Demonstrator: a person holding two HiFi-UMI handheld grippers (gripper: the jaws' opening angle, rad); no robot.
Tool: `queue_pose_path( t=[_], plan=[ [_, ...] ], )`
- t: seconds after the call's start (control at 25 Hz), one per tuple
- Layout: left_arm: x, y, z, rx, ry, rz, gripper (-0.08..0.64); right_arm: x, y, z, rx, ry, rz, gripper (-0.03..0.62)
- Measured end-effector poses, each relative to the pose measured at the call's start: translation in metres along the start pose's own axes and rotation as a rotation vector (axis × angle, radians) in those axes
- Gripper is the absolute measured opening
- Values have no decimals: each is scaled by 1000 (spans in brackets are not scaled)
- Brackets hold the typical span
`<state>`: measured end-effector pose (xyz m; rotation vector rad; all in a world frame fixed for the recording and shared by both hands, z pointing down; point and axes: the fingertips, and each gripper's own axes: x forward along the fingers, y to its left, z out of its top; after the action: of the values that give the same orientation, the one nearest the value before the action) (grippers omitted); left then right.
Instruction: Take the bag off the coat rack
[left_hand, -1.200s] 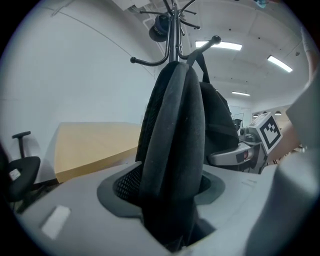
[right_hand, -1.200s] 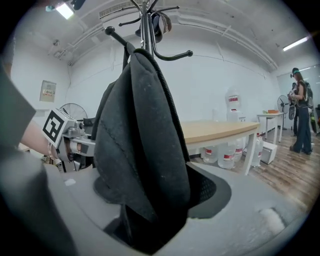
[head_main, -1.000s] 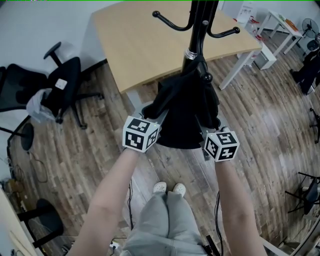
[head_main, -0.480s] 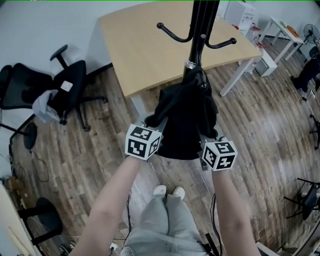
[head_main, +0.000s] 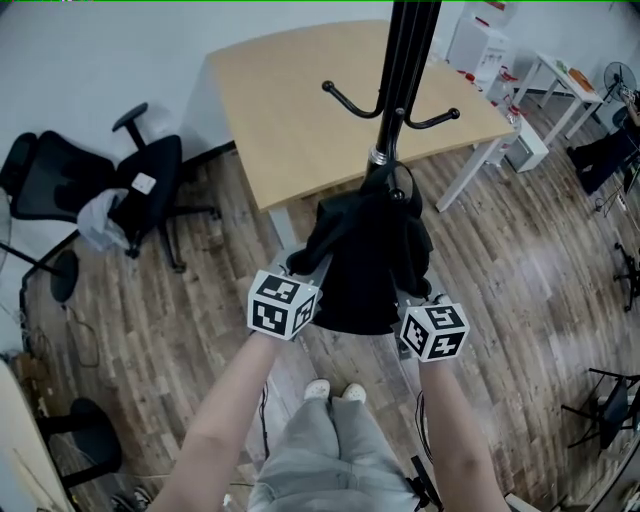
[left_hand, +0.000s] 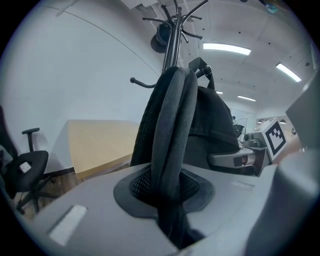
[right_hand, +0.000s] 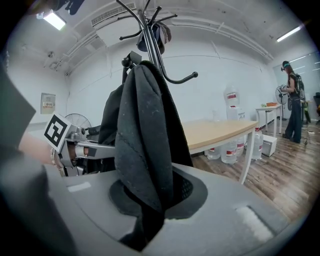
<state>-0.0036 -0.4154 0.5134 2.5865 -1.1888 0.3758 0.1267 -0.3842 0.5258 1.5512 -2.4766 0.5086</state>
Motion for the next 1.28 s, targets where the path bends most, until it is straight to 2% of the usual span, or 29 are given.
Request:
queue_pose_path(
  t=[0.32, 0.68, 0.92, 1.28],
  plan=[
    [-22, -12, 6, -51, -8, 18, 84, -21, 13, 10, -20, 24, 12, 46],
    [-48, -17, -3, -90, 2, 59, 84, -32, 32, 4, -30, 59, 51, 46],
    [-72, -5, -6, -110, -3, 117, 83, -24, 54, 6, -53, 69, 101, 44],
    [-123, 24, 23, -106, -59, 224, 81, -7, 103, 41, -116, 54, 195, 44]
  ],
)
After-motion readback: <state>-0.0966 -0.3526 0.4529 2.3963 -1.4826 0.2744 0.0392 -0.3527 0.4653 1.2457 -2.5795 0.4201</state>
